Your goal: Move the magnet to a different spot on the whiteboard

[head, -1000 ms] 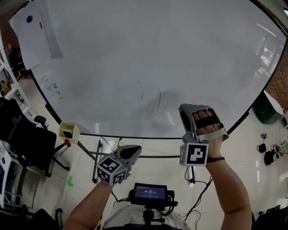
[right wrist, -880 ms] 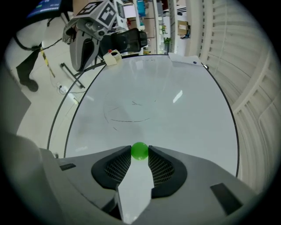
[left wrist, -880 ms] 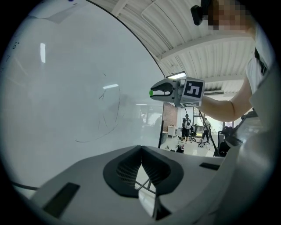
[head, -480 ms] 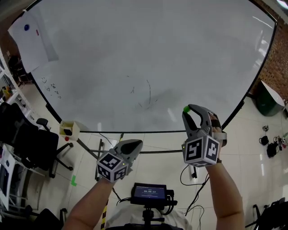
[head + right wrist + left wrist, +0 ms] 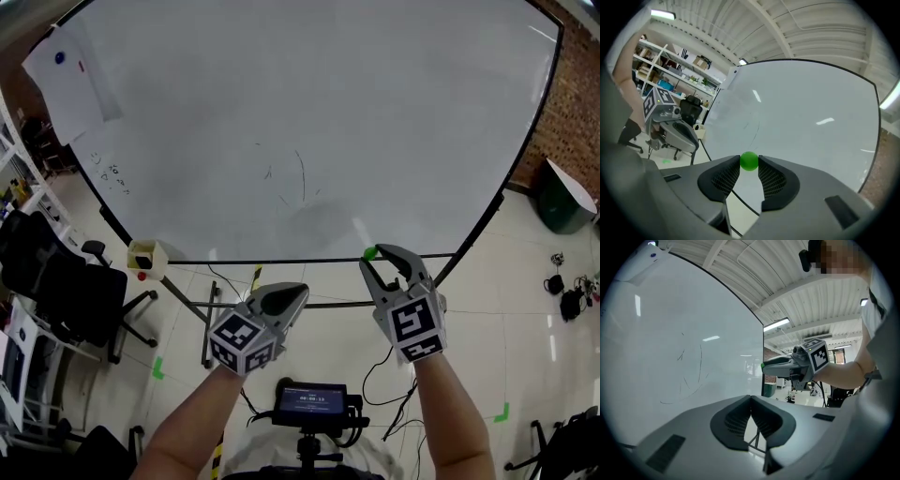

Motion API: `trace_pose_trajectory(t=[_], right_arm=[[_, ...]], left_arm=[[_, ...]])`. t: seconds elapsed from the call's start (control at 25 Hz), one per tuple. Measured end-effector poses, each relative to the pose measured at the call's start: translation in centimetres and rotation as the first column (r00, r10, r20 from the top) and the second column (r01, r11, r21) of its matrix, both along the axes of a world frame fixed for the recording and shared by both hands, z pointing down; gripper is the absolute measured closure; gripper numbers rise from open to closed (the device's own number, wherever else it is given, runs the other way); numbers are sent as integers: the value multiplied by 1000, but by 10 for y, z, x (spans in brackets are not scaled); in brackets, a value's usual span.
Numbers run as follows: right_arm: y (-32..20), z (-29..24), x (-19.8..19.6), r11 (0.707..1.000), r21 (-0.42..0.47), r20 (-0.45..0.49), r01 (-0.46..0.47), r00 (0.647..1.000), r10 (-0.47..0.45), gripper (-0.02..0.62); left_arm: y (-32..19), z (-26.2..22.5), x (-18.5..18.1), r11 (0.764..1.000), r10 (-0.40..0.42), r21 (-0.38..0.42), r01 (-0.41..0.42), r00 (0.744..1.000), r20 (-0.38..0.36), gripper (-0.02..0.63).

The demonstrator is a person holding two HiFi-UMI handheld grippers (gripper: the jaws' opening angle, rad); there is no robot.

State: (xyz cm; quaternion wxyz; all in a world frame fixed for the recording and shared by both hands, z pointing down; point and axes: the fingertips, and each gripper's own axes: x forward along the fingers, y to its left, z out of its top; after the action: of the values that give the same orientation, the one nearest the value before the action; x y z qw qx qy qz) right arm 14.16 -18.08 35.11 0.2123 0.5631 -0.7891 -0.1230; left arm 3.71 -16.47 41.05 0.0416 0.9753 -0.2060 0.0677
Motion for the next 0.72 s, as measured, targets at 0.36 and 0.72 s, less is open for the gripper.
trace_pose_trajectory(t=[0.36, 0.72], right_arm=[[45, 36, -1, 997, -60, 191, 37, 981, -25, 448], [90, 66, 12, 992, -117, 272, 40, 962, -7, 449]], left_arm=[[35, 0, 10, 1000, 10, 13, -10, 1000, -7, 574], [67, 8, 27, 1000, 29, 1, -29, 1000, -1, 574]])
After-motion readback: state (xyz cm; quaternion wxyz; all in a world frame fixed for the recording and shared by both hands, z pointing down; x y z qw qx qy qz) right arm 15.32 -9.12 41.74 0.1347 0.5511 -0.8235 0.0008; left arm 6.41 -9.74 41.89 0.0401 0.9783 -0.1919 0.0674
